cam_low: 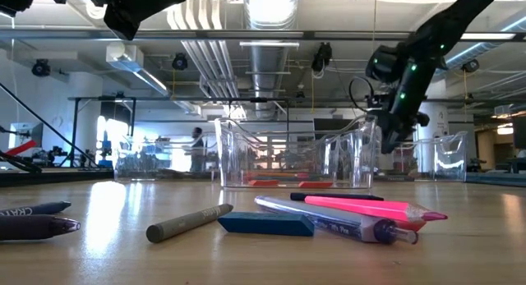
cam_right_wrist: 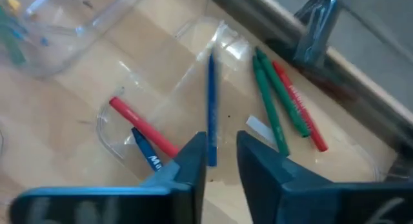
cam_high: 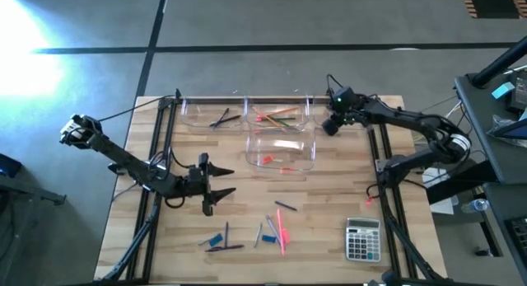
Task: Sort crayons/erasers/pens/pencils in bins
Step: Put the blue crayon into the top right transparent bin, then put the pink pencil into the top center transparent bin
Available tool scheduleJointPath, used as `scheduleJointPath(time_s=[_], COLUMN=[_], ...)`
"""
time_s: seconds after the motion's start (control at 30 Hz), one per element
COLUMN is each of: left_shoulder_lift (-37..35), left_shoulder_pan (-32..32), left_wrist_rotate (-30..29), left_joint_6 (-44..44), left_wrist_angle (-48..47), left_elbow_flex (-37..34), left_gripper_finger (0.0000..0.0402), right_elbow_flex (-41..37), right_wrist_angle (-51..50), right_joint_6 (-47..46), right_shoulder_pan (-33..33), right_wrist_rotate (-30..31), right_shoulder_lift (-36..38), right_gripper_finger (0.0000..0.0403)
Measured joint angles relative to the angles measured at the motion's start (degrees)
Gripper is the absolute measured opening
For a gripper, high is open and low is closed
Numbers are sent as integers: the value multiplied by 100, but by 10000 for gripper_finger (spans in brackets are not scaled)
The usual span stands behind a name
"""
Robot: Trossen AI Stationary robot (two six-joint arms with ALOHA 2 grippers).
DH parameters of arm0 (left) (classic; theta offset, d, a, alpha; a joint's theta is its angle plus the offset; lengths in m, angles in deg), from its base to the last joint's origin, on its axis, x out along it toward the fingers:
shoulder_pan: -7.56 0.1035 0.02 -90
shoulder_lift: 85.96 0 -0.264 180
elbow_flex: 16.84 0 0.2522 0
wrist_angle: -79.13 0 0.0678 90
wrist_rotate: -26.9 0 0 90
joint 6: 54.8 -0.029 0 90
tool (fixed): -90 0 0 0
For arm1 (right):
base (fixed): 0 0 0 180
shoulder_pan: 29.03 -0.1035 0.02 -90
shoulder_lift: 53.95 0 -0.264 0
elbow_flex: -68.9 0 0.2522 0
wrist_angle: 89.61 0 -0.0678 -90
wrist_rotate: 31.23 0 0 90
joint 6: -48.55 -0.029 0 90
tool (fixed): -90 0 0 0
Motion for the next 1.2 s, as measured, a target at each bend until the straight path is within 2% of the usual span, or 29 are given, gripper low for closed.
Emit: scheduleJointPath(time_s=[0.27,0.37,0.47,0.63,0.87,1.03,1.2], left_shoulder_lift=[7,7,7,7,7,7,9], left_shoulder_pan=[0,0,0,0,-2,0,2], left_wrist_rotate=[7,8,9,11,23,22,22], left_joint_6=[-1,-1,-2,5,136,139,109], left_wrist_angle=[-6,-7,-7,-7,-7,-8,-7], left_elbow_flex=[1,0,-1,-1,-2,-4,29], left_gripper_finger=[247,247,247,247,247,247,247], right_elbow_flex=[234,519,752,1026,1030,1029,1023], right_wrist_angle=[-429,-909,-1094,-857,10,217,178], right_joint_6=[-75,-215,-222,-253,-550,-828,-833], right_shoulder_pan=[-2,-45,-247,-1015,-2567,-3479,-4220], right_wrist_rotate=[-4,-43,-414,-589,-592,-586,-419], right_shoulder_lift=[147,349,708,1585,2627,2828,2565], right_gripper_finger=[165,180,184,184,184,185,185])
